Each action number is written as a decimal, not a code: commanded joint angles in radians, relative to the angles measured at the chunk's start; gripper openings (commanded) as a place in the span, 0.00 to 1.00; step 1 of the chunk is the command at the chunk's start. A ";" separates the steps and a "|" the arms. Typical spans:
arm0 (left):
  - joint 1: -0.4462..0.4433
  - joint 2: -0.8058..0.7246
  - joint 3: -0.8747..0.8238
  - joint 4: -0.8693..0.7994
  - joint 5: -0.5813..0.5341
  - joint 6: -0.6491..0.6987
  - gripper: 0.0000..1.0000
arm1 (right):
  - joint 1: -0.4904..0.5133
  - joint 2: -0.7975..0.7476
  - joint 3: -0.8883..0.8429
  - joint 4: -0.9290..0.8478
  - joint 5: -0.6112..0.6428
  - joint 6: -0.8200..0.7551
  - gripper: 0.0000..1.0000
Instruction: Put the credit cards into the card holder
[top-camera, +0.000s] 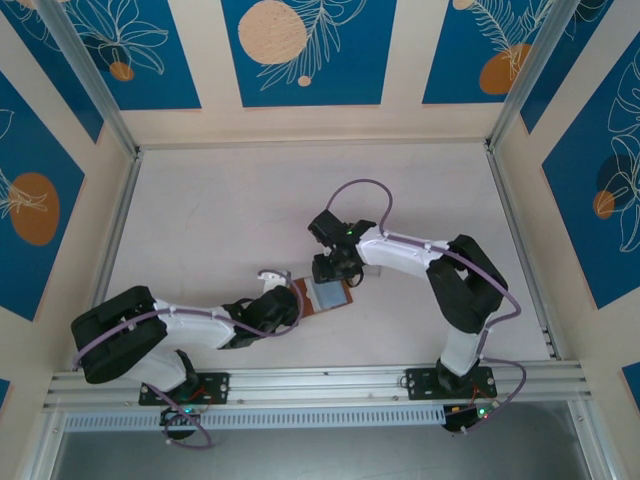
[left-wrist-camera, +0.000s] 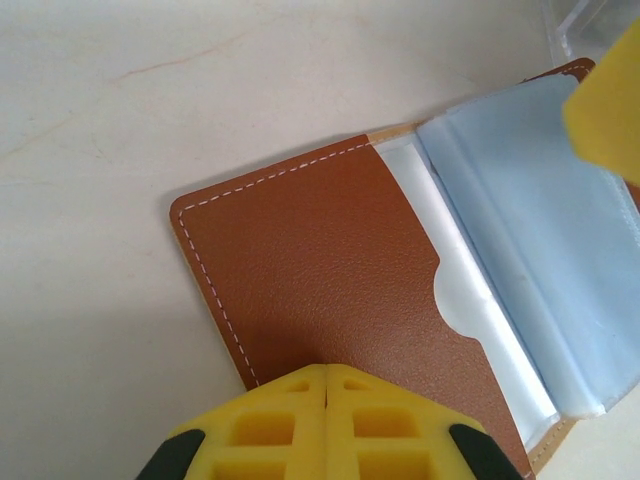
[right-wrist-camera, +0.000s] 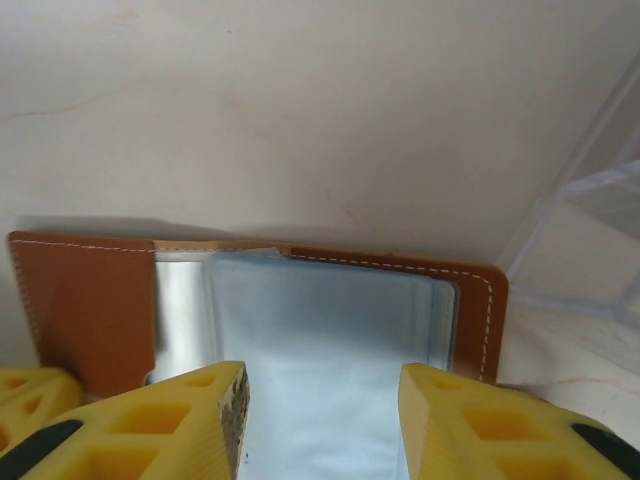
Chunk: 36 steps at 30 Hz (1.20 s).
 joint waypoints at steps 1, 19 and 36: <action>-0.009 0.061 -0.017 -0.114 0.042 0.009 0.00 | 0.018 0.032 0.049 -0.042 0.085 -0.013 0.45; -0.009 0.056 -0.015 -0.114 0.039 0.015 0.00 | 0.044 0.158 0.042 -0.057 0.138 0.040 0.40; -0.009 0.088 -0.005 -0.093 0.049 0.021 0.00 | 0.069 0.008 0.038 -0.041 0.004 0.046 0.10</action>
